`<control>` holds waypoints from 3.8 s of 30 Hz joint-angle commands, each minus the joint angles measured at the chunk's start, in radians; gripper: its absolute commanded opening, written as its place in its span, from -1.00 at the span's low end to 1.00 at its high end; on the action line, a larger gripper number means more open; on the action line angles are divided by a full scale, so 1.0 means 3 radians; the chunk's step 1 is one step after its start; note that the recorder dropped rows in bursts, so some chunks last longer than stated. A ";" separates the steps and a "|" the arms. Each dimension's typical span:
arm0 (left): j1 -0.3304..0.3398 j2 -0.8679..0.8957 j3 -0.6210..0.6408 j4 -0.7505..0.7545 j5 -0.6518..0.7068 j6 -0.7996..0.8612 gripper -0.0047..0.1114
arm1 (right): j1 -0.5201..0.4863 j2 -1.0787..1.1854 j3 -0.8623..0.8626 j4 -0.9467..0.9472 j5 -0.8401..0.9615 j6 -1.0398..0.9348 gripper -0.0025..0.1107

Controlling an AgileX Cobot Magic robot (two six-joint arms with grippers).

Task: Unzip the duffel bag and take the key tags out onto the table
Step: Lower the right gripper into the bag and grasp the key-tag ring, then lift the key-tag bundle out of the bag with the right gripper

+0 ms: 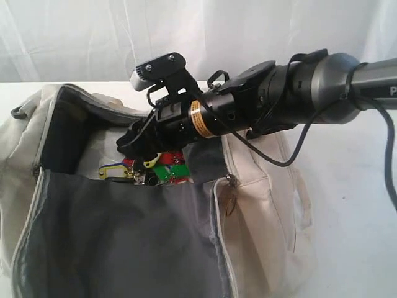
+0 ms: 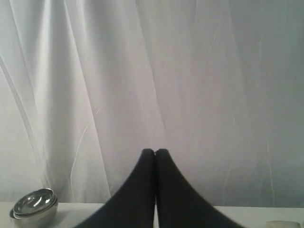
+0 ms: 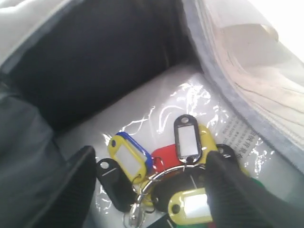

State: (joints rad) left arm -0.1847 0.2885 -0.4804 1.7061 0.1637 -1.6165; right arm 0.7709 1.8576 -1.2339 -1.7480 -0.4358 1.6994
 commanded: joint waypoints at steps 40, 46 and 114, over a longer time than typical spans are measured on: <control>0.0016 -0.0614 0.0413 -0.0255 -0.0832 -0.0008 -0.92 | 0.0117 0.0215 0.0001 0.0012 0.0532 -0.0806 -0.96; 0.0016 -0.0614 0.0413 -0.0255 -0.0832 -0.0014 -0.92 | 0.0117 -0.0092 0.0001 0.0012 0.0564 -0.0792 -0.96; 0.0016 -0.0614 0.0679 -0.0137 -0.0809 -0.0004 -0.92 | 0.0255 -0.0439 -0.0041 0.0012 0.1289 -0.1081 -0.96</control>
State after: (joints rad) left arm -0.1847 0.1097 -0.2806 1.6459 -0.0764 -1.6163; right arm 0.8541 1.7786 -1.2496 -1.7358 -0.0508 1.3707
